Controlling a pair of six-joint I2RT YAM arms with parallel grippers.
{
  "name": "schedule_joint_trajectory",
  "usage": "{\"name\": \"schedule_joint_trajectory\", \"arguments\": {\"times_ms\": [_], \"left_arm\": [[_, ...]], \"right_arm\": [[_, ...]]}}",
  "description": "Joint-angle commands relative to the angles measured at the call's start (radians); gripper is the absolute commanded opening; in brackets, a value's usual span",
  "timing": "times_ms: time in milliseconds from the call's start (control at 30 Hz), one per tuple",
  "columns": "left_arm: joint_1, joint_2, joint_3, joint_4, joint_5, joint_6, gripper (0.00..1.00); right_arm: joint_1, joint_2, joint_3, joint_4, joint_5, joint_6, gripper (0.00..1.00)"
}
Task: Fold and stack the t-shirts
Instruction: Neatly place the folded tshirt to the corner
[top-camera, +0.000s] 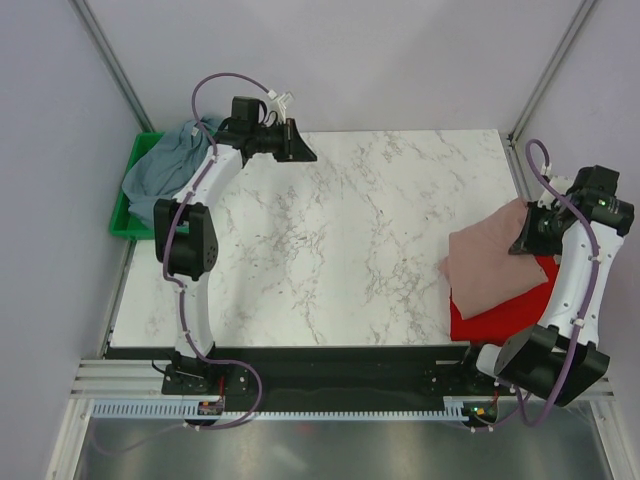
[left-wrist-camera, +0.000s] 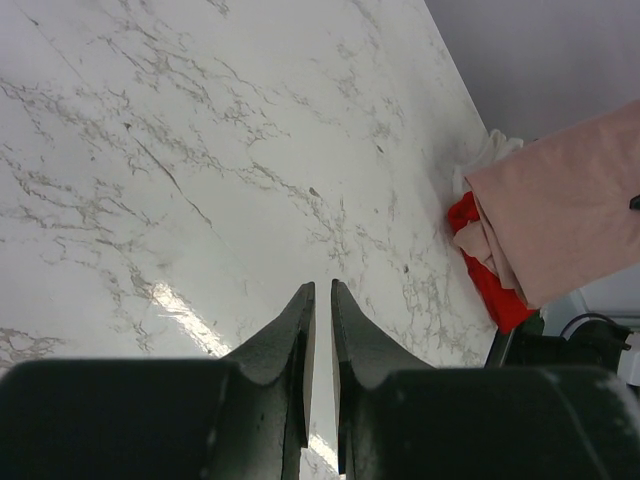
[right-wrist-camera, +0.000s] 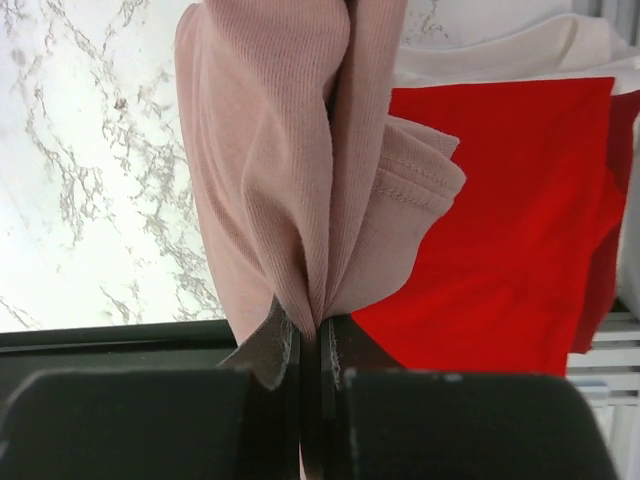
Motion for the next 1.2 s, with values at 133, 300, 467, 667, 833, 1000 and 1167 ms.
{"name": "schedule_joint_trajectory", "arguments": {"times_ms": [133, 300, 467, 667, 833, 1000, 1167], "left_arm": [[-0.039, -0.030, 0.022, -0.009, -0.045, 0.071, 0.18], [-0.079, -0.013, 0.050, -0.026, -0.072, 0.103, 0.18], [-0.116, -0.010, 0.064, -0.046, -0.105, 0.128, 0.18], [-0.128, -0.007, 0.062, -0.054, -0.119, 0.137, 0.18], [-0.136, -0.009, 0.061, -0.061, -0.127, 0.145, 0.18], [-0.139, -0.009, 0.058, -0.063, -0.128, 0.146, 0.18], [-0.141, -0.010, 0.058, -0.068, -0.136, 0.150, 0.18]], "right_arm": [[-0.037, -0.048, 0.121, -0.089, -0.002, -0.147, 0.00], [-0.063, -0.053, 0.060, -0.132, 0.004, -0.210, 0.00], [-0.093, -0.076, -0.028, -0.123, 0.002, -0.236, 0.00], [-0.150, -0.085, -0.083, -0.091, 0.031, -0.268, 0.00], [-0.182, -0.090, -0.131, -0.046, 0.067, -0.294, 0.00], [-0.231, -0.087, -0.173, 0.000, 0.097, -0.317, 0.00], [-0.317, -0.068, -0.223, 0.095, 0.117, -0.363, 0.00]]}}
